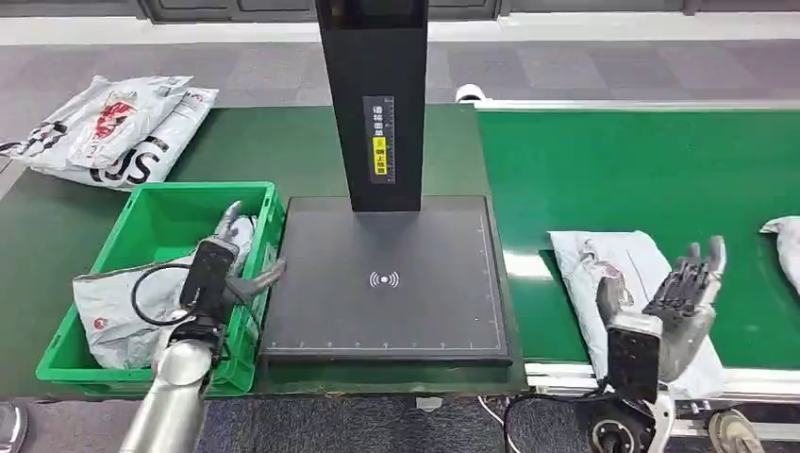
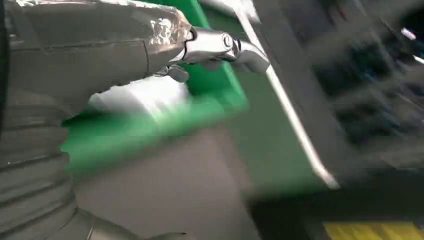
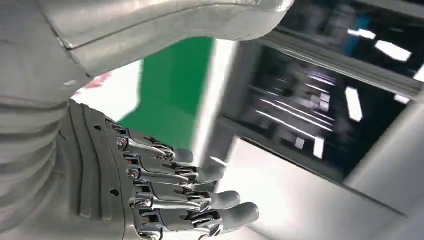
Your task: Moved the parcel from conveyor to table for the left to box.
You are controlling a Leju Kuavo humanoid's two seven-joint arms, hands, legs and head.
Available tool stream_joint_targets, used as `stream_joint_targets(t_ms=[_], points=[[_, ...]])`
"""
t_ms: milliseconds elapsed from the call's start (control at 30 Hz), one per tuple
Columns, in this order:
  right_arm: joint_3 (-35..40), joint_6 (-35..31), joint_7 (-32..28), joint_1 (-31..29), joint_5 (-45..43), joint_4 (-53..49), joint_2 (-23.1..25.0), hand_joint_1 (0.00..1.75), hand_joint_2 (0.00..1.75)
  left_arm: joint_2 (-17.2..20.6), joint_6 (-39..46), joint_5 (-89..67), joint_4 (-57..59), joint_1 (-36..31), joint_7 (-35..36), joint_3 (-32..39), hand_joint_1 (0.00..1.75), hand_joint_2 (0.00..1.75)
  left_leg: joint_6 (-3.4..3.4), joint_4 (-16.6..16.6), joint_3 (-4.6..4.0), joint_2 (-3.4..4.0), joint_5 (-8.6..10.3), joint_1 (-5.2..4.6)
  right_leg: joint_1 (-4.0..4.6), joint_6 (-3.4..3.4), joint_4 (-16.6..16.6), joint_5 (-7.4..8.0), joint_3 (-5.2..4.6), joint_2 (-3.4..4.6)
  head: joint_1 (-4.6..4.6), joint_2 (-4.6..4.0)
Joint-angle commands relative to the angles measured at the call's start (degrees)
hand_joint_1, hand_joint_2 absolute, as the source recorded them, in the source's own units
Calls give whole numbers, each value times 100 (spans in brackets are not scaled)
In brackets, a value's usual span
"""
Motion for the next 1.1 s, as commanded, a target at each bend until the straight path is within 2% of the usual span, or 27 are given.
stream_joint_targets(t_ms=[33,100,233,333,433,533,633,767,900,1033,1067,1100], points=[[-722,45,584,-297,553,1707,-67,0,175,-275,-235,621,-325,-311,-39,-1251,0,175,3,-2,6,-13,1,8,10,-1,-15,3,17,-16,0,-2],[-752,52,574,-304,558,1763,-64,0,175,-284,-206,630,-377,-298,6,-1292,0,175,2,-3,10,-7,2,8,11,-3,-18,6,17,-14,-2,-2],[-1041,243,1200,-396,1299,2322,-36,0,175,-322,-343,941,-676,-241,-29,-1521,0,175,4,-6,11,-11,1,-1,12,-2,-22,5,20,-17,-2,0],[-1155,276,1430,-427,1608,2664,-47,0,175,-338,-302,858,-679,-264,33,-1648,0,175,-1,-8,11,2,-2,-2,13,-3,-21,8,15,-5,-2,-2],[-1531,596,2433,-503,2876,3106,-7,0,175,-332,-324,894,-537,-356,64,-1804,0,175,-1,-7,8,-5,-1,-4,10,-3,-17,5,12,-11,0,0],[-1904,852,2938,-781,3530,3864,-121,0,175,-364,-320,910,-554,-335,90,-1818,0,175,0,-10,11,-3,0,-2,12,-2,-23,6,16,-13,0,0],[-2050,693,3317,-1133,4175,4722,-363,0,175,-393,-333,872,-653,-254,105,-1814,0,175,0,-6,8,9,-3,-5,8,-1,-16,7,7,1,0,0],[-2089,659,3408,-1257,4335,4977,-444,0,175,-404,-351,850,-693,-242,120,-1813,0,175,0,-6,7,7,-3,-8,3,-2,-13,6,7,0,0,0],[-2059,760,3830,-1500,4957,5404,-617,0,175,-391,-378,803,-747,-220,134,-1786,0,175,0,-11,16,16,-4,-1,9,-4,-25,9,15,6,0,-2],[-2043,820,3859,-1545,5017,5482,-641,0,175,-387,-378,803,-747,-215,134,-1780,0,175,-1,-6,9,14,-4,-6,5,-4,-14,6,7,4,0,0],[-2040,821,3946,-1613,5136,5584,-657,138,175,-383,-378,803,-749,-211,134,-1774,0,175,-1,-3,4,13,-3,-9,2,-3,-8,6,-1,6,0,0],[-2031,817,3944,-1640,5163,5605,-656,175,175,-374,-372,791,-760,-204,129,-1771,0,175,-3,-6,10,13,-4,-7,4,-1,-14,6,7,5,0,0]])
